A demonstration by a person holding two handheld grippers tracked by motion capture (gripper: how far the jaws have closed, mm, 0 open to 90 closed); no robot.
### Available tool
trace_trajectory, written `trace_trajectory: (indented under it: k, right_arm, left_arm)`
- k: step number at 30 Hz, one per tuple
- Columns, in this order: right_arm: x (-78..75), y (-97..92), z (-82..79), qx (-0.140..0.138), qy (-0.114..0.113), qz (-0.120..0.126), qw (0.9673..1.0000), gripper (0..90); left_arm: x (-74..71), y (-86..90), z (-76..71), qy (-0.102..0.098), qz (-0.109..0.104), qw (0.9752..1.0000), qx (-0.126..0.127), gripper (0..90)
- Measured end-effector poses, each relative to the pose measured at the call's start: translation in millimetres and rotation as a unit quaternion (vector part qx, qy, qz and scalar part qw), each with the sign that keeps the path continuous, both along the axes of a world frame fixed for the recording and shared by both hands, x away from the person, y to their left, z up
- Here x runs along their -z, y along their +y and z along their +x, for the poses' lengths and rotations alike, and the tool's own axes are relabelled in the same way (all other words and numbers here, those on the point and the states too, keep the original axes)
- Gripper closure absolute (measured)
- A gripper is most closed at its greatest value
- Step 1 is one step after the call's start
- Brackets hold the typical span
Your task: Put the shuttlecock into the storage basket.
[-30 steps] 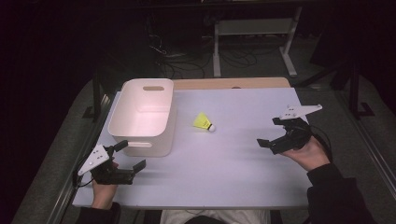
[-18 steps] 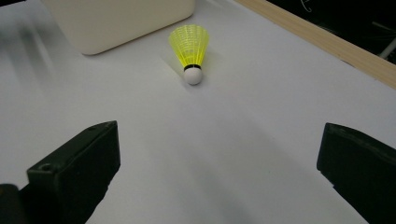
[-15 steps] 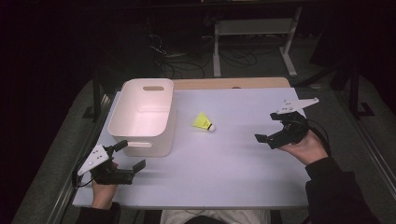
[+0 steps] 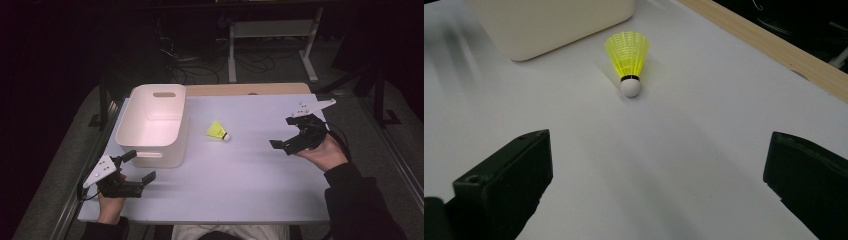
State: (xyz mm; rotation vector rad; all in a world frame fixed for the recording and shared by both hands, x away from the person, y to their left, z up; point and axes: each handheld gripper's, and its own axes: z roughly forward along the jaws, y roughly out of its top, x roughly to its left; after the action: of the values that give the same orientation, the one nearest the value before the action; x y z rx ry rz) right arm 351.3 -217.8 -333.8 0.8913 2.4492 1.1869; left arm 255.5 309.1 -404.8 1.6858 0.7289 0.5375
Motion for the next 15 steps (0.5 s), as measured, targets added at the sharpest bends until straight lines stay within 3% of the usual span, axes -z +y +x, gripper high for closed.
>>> trace_trajectory:
  k: [15]
  right_arm:
    - [-6.4,7.4,9.0,-0.011,0.008,-0.009,0.9999,0.0]
  left_arm:
    - [0.0,0.0,0.2,0.0,0.0,1.0,0.0,0.0]
